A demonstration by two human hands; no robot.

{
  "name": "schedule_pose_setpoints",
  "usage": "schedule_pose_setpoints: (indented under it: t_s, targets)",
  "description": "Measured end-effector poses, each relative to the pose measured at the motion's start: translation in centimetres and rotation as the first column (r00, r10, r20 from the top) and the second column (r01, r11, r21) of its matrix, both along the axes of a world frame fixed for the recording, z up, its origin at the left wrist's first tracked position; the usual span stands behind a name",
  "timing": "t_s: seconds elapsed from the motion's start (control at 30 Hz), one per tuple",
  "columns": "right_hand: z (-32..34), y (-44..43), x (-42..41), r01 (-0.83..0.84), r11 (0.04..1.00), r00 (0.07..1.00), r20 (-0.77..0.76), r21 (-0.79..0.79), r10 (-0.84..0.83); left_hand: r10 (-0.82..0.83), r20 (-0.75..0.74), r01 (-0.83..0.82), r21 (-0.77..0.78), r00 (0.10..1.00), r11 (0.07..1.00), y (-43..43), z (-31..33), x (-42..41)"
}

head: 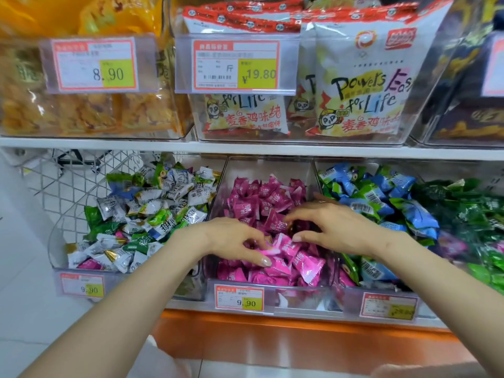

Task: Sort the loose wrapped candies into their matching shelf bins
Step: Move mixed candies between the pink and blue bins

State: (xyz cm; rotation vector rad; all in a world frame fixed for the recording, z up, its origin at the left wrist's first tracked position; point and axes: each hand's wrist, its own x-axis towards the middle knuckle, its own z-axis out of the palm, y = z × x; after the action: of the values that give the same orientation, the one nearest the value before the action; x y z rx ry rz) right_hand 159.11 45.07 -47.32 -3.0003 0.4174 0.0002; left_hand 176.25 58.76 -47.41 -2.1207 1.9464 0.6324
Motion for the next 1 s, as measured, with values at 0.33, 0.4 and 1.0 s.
schedule_pose_setpoints:
  t_s: [0.33, 0.4, 1.0]
  targets:
    - [-1.0, 0.4, 3.3, -0.051, 0.993, 0.983, -0.180, -0.107, 0.031, -0.018, 0.062, 0.026, -0.136, 0.998, 0.990, 2.8, -0.1, 0.0]
    - [-0.7, 0.3, 3.5, -0.074, 0.996, 0.972, -0.228, -0.045, 0.062, 0.010, 0.005, -0.008, -0.219, 1.000, 0.976, 3.0, -0.4, 0.3]
    - [1.4, -0.8, -3.5, 0.009, 0.989, 0.998, 0.067, 0.145, -0.019, -0.070, -0.151, 0.023, -0.295, 0.986, 0.955, -2.9, -3.0, -1.4]
